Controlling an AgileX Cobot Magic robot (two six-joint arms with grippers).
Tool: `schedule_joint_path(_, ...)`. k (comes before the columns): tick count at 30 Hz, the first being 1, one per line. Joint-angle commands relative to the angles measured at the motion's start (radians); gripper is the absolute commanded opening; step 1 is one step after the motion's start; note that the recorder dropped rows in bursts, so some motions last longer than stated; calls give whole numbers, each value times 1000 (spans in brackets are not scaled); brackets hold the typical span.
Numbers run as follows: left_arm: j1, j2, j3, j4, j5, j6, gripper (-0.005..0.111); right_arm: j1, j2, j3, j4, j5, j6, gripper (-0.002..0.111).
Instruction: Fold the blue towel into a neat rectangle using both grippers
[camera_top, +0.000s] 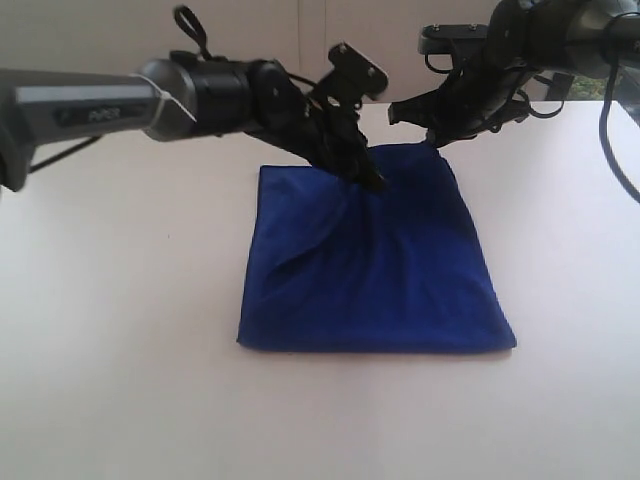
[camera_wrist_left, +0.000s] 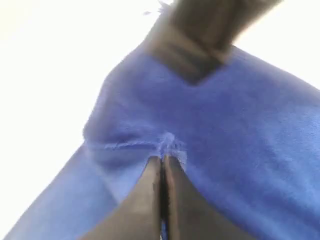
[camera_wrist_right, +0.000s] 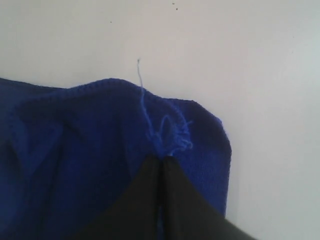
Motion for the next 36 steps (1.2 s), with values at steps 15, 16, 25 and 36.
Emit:
schedule_joint_path(15,213,-133,-4,-7,344,-162,0,-1,0,3,2,-30,-12,0)
schedule_joint_path(16,213,-133,-4,-7,344,-162,0,-1,0,3,2,-39,-12,0)
schedule_joint_path(25,212,-134,-4,-38,363,-162,0,-1,-4,3,-25,17,-12,0)
schedule_joint_path(36,212,-251,-4,-26,514,-225,0,-9,-172,3,-89,225,-12,0)
